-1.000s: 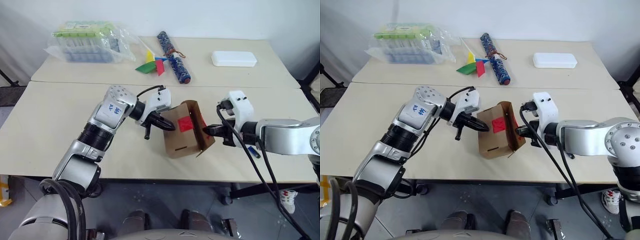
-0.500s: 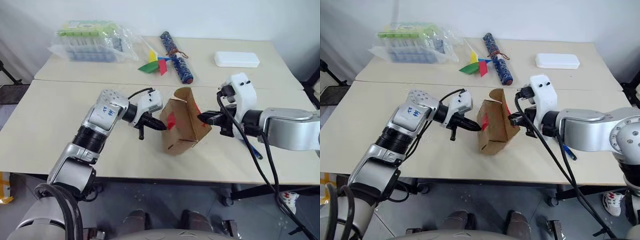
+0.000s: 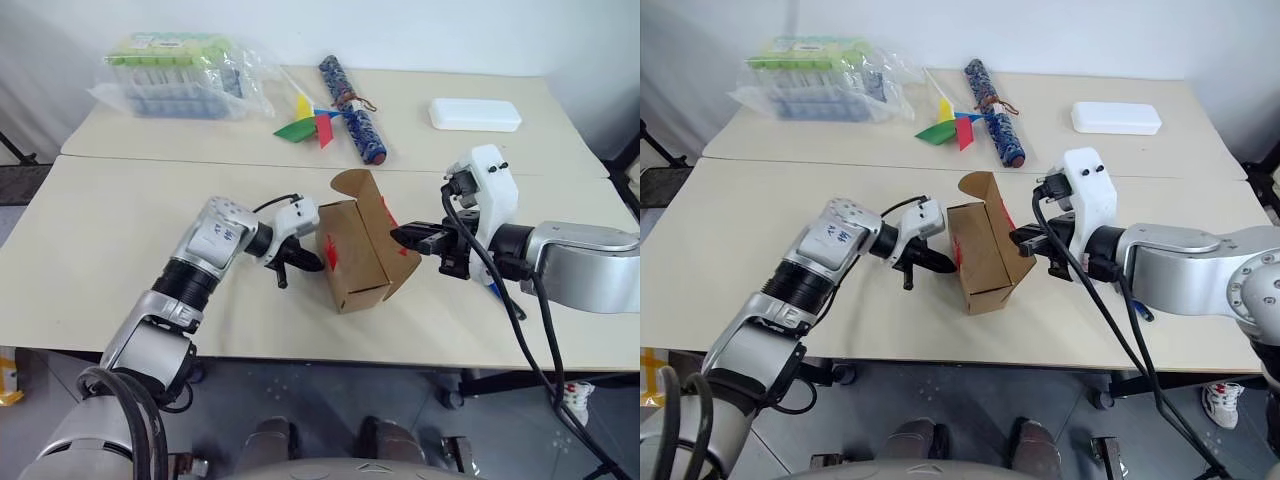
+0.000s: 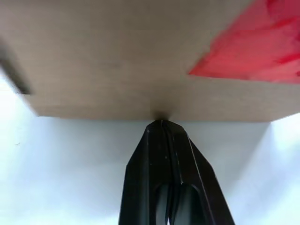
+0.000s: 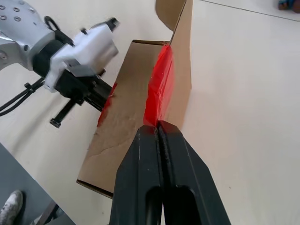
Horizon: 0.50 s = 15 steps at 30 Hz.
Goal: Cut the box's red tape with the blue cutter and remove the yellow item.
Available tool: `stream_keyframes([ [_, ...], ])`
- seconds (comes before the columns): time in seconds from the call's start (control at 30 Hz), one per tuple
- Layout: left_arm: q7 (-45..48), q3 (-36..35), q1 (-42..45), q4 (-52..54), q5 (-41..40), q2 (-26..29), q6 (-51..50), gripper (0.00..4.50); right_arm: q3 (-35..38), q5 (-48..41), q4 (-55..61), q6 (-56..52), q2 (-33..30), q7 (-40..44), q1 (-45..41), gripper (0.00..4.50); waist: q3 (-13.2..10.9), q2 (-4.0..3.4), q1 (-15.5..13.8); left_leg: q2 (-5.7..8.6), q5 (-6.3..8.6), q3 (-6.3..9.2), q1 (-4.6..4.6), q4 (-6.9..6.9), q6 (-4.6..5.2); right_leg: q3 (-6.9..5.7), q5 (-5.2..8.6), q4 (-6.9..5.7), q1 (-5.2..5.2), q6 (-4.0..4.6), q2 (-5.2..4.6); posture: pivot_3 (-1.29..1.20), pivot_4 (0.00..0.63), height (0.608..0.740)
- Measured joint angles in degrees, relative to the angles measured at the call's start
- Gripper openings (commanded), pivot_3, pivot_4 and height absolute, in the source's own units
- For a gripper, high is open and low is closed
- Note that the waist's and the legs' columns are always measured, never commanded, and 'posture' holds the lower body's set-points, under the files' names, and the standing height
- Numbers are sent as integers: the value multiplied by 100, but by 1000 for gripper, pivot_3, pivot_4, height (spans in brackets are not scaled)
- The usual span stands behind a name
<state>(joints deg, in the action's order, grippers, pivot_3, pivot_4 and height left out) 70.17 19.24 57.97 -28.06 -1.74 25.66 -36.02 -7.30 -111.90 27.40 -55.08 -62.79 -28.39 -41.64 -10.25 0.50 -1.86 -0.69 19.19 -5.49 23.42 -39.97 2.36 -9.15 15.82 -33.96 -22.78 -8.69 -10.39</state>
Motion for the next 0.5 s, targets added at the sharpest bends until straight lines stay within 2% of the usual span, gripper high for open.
stream_keyframes([
  [0.17, 427, -395, 175, -9, -348, 391, -188, 0, -8, -3, -7, 9, 62, -93, 3, 19, 0, 0, 52, 0, 1, 1, -2, 4, -2, -1, 0, -1, 0, 0, 2, 0, 150, 740],
  [0.3, 532, -933, 175, -37, -726, 502, 55, 0, -8, -3, -31, 8, 118, -111, 3, 19, 0, 0, 55, -2, 0, 4, -2, 3, -2, 0, 0, 0, 0, 0, 1, 0, 150, 740],
  [0.5, 536, -1222, 176, 813, -1169, 481, -6, 0, -9, -4, -43, 0, 153, -120, -1, 19, 0, 1, 30, 1, 0, 13, -2, 0, -2, 0, -5, 1, 10, -9, -1, 0, 150, 740],
])
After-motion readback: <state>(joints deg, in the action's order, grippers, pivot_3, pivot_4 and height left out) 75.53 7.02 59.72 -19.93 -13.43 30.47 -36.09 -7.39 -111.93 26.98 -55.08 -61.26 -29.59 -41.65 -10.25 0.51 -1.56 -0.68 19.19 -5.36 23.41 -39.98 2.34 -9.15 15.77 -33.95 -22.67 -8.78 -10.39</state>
